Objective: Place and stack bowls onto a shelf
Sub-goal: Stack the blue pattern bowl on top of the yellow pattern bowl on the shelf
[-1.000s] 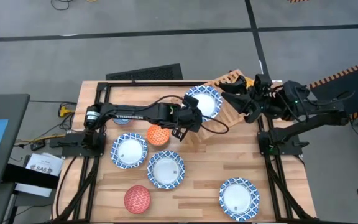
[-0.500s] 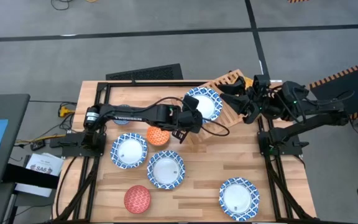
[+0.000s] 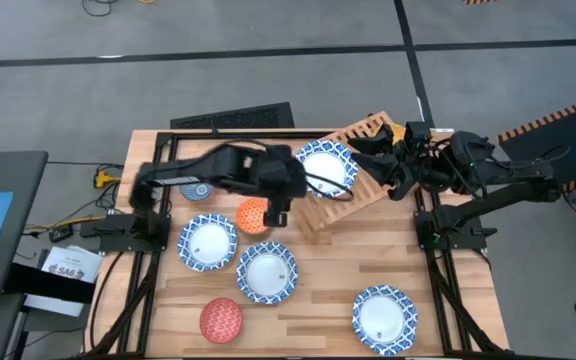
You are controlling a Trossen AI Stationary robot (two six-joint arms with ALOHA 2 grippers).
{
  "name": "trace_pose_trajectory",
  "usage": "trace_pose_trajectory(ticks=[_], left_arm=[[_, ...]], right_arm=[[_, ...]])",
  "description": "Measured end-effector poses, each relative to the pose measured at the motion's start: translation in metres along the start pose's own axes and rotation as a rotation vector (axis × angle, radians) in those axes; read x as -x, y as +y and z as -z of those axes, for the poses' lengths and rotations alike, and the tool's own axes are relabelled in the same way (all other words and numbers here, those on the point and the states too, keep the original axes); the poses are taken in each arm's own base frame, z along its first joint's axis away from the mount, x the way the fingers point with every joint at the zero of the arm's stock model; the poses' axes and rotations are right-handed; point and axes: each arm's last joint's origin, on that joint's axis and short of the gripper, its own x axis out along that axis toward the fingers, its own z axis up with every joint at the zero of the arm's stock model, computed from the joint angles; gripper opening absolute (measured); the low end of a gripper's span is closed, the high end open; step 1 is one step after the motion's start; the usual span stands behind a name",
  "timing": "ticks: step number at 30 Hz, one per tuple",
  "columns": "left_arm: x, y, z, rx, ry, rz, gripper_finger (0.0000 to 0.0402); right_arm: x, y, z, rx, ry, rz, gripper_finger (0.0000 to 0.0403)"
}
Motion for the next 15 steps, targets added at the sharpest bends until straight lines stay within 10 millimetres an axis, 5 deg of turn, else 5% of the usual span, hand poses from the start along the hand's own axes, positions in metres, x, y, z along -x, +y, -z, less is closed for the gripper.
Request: trace_pose_trajectory(ticks=[5,11,15], left_arm=[[0.043,0.013,0.016,0.267,-0.155,0.126,0.02],[0.102,0.011,0.04,0.412,-0.54,0.133,0.02],[0.118,0.001,0.071,0.466,-0.731,0.121,0.02]], right_arm=[[0.0,-0.001,0.003,0.023,0.028,0.011,0.0249],[0.0,-0.002,0.004,0.028,0.042,0.014,0.0249],[0.0,-0.002,0.005,0.032,0.054,0.018,0.0249]])
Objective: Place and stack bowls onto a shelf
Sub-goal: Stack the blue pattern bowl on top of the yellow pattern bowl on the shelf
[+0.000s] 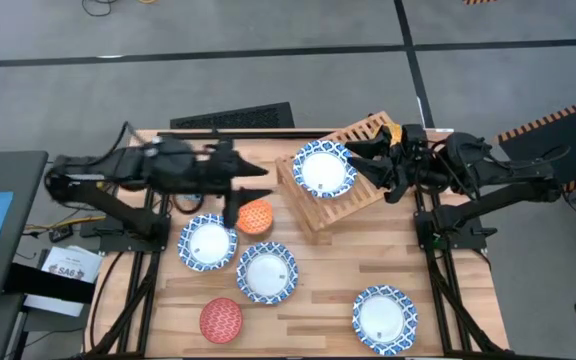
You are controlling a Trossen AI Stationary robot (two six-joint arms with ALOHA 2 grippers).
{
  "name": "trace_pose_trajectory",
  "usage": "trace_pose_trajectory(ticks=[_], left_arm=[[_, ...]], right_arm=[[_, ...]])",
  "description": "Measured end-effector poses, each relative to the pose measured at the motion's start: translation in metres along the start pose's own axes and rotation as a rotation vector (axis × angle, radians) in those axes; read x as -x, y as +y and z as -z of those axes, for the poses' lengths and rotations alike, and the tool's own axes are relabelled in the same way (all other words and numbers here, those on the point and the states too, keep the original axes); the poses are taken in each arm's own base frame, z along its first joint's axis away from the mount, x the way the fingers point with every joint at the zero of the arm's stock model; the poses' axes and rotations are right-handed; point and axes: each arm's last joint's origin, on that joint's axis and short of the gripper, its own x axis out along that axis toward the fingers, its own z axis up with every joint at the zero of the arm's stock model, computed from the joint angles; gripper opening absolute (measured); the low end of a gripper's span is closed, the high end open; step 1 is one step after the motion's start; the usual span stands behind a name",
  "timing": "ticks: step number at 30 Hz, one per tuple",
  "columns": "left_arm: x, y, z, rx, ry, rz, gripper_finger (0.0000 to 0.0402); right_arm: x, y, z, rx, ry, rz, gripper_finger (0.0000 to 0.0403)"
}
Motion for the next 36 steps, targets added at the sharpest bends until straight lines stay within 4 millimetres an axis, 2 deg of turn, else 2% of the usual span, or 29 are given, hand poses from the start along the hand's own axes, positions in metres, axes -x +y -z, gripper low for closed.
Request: trace_pose_trajectory(ticks=[5,11,23,25,27,30,36], left_arm=[[0.026,-0.002,0.032,0.027,-0.216,0.115,0.02],[0.038,0.006,0.063,0.132,-0.333,0.114,0.02],[0.04,0.01,0.07,0.159,-0.301,0.075,0.02],[0.04,0.012,0.072,0.201,-0.295,0.01,0.02],[0.039,0.017,0.075,0.256,-0.255,-0.122,0.02],[0.038,0.034,0.085,0.332,-0.098,-0.286,0.02],[0.033,0.087,0.126,0.5,0.41,-0.554,0.02]], right_arm=[[0.0,-0.002,0.003,0.008,0.03,0.017,0.0249],[0.0,-0.002,0.003,0.01,0.036,0.019,0.0249],[0.0,-0.002,0.004,0.009,0.038,0.018,0.0249],[0.0,-0.002,0.004,0.009,0.038,0.018,0.0249],[0.0,-0.002,0.003,0.009,0.037,0.018,0.0249],[0.0,-0.002,0.004,0.009,0.038,0.018,0.0249],[-0.004,-0.003,0.008,0.012,0.053,0.023,0.0249]])
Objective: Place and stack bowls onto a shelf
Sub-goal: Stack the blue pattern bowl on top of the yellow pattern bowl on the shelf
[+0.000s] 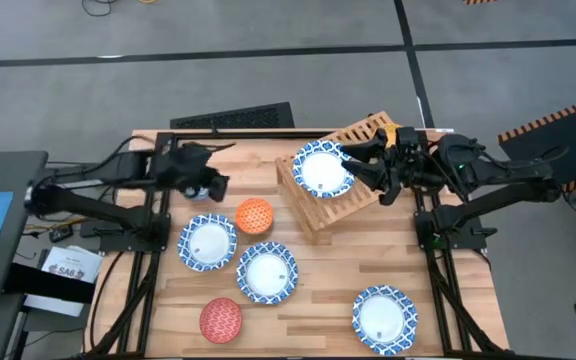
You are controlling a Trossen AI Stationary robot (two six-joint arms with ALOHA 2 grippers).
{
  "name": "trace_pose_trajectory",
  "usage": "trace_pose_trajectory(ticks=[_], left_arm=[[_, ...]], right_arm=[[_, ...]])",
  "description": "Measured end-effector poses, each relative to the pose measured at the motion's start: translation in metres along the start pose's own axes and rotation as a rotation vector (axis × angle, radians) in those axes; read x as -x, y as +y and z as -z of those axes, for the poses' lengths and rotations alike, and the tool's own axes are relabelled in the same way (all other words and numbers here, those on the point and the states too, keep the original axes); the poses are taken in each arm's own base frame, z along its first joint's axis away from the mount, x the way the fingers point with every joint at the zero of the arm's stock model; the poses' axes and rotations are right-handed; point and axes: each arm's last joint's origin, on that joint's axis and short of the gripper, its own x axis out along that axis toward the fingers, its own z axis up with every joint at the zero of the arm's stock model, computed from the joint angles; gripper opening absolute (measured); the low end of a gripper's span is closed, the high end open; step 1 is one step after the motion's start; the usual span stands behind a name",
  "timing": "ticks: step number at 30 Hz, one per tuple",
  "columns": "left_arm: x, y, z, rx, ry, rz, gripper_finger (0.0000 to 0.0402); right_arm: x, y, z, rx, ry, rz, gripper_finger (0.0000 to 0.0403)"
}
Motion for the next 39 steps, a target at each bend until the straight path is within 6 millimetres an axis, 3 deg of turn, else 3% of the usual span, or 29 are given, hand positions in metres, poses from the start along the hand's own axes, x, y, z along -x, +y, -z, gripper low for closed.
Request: trace_pose_trajectory(ticks=[5,9,14,29,36,39], left_arm=[[-0.035,0.039,0.01,-0.016,0.287,-0.286,0.02],[-0.06,0.053,0.02,-0.005,0.385,-0.33,0.02],[-0.085,0.056,0.03,0.009,0.41,-0.271,0.02],[-0.145,0.075,0.053,0.003,0.545,-0.388,0.02],[-0.166,0.076,0.061,-0.042,0.618,-0.408,0.0198],[-0.171,0.077,0.064,-0.055,0.642,-0.417,0.0175]], right_arm=[[-0.004,-0.001,0.005,0.007,0.03,0.011,0.0249],[-0.005,-0.002,0.007,0.009,0.038,0.014,0.0249],[-0.004,-0.002,0.007,0.009,0.04,0.015,0.0249],[-0.004,-0.002,0.007,0.009,0.039,0.014,0.0249],[-0.004,-0.002,0.007,0.009,0.04,0.013,0.0249],[-0.004,-0.002,0.007,0.009,0.04,0.013,0.0249]])
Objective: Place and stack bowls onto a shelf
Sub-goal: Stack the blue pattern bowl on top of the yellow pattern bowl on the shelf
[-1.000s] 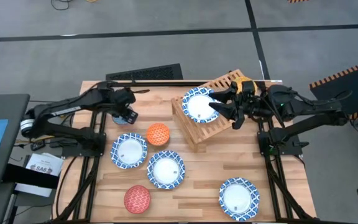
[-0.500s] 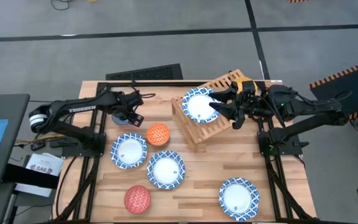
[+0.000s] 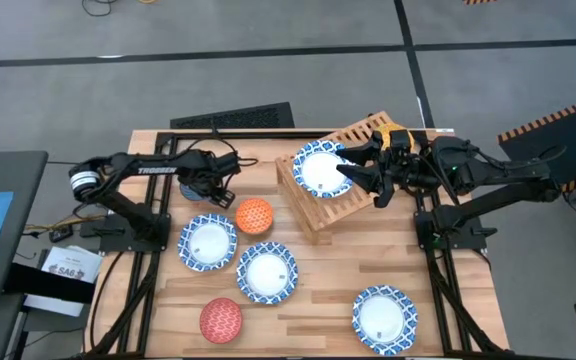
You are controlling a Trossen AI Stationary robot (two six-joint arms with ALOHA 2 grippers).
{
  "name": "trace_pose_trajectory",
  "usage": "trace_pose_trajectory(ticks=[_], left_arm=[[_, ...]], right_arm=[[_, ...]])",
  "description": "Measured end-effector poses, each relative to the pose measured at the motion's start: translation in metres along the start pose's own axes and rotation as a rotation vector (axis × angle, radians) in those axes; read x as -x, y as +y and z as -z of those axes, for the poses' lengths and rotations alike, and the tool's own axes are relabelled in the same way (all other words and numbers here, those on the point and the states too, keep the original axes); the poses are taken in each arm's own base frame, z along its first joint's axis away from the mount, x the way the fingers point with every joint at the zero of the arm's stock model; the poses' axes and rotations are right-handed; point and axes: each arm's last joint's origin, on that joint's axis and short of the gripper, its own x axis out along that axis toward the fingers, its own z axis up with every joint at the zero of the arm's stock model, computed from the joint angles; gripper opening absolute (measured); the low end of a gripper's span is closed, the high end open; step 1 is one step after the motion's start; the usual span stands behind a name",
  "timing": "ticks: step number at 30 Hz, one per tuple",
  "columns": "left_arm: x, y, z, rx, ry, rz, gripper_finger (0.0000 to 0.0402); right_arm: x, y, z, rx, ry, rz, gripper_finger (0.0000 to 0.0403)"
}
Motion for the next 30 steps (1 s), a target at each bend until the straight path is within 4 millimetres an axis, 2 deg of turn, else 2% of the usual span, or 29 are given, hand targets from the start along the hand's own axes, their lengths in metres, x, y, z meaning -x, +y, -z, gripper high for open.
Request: trace_pose_trajectory(ticks=[3,8,12,17,22,26,30], left_arm=[[0.0,0.0,0.0,-0.001,0.002,-0.001,0.0129],[0.01,0.001,-0.002,-0.041,-0.029,0.017,0.0019],[0.033,0.003,-0.006,-0.064,-0.079,0.046,0.0008],[0.082,0.003,-0.013,-0.114,-0.183,0.096,0.0004],[0.15,-0.012,-0.013,-0.305,-0.309,0.178,0.0002],[0.206,-0.035,0.004,-0.536,-0.416,0.271,0.0002],[0.252,-0.064,0.035,-0.807,-0.5,0.355,0.0001]], right_arm=[[0.0,0.0,0.0,0.0,0.0,0.0,0.0249],[0.0,0.0,0.0,0.0,0.0,0.0,0.0249],[0.0,0.0,0.0,0.0,0.0,0.0,0.0249],[0.0,0.0,0.0,-0.045,0.0,-0.001,0.0249],[-0.002,0.0,0.002,-0.118,0.009,0.003,0.0249],[-0.005,0.0,0.01,-0.108,0.1,-0.038,0.0249],[-0.01,0.004,0.016,-0.073,0.277,-0.031,0.0249]])
